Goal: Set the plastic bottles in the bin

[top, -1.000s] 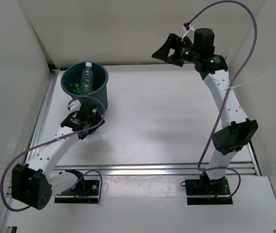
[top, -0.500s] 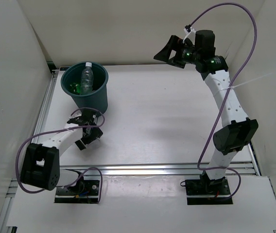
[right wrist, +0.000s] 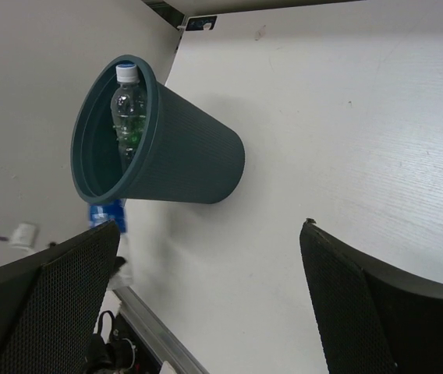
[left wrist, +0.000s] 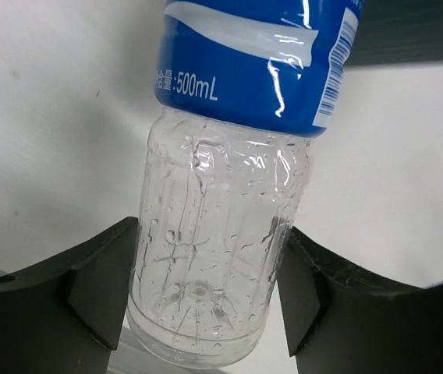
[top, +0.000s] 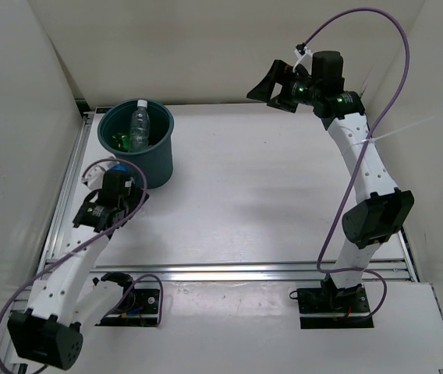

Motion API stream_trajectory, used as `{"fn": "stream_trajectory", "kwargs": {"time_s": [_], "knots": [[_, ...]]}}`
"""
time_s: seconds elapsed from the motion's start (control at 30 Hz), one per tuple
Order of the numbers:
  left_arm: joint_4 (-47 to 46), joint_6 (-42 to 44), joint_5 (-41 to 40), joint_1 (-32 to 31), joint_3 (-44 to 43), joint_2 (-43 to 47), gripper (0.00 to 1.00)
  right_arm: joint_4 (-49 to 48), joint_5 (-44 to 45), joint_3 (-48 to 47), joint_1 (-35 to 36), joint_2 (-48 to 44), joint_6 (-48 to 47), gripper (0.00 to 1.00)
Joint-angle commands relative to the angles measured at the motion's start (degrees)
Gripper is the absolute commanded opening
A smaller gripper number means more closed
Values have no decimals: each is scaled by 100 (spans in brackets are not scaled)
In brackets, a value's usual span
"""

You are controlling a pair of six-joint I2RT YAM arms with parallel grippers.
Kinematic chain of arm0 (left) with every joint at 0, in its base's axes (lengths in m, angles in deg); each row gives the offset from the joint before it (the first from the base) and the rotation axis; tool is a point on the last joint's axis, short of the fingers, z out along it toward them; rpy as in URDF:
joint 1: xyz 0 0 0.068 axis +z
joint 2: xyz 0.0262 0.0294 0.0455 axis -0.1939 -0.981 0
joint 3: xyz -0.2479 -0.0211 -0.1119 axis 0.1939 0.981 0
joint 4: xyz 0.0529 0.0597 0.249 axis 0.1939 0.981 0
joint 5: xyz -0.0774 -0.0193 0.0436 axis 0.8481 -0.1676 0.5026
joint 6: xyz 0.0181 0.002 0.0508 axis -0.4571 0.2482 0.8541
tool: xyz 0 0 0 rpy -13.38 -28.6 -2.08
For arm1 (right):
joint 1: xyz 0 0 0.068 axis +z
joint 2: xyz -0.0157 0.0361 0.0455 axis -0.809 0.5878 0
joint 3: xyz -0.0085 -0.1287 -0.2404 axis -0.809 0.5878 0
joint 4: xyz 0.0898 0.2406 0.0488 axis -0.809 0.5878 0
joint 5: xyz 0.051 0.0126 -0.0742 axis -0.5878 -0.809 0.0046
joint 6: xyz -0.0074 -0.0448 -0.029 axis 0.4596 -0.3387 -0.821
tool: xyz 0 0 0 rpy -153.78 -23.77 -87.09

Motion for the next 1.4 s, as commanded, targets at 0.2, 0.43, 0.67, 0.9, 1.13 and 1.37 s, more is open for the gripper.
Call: {"fn": "stream_trajectory", "kwargs": {"time_s": [0.2,0.43,0.67,0.9,1.13,1.37], "knots": [[572,323,-1045,53,-2453,418,50,-143,-75,-9,25,-206,32,100],[-62,1660,-774,53,-4709,-1540,50,-143,-75,-273,78,-101,33,100],[-115,1916,-44,291,-5830,-3309,67,-143,-14,-202,25,-284,-19,100],[42,1847,-543,396,-5646,-3206,100,-91,39,246,-291,-689,-20,100],[43,1863,-1862,396,-3543,-916,100,322,900,299,-292,-804,-20,100],[596,1249,-2250,449,-1428,1423,100,498,1269,404,-292,-786,209,100]]}}
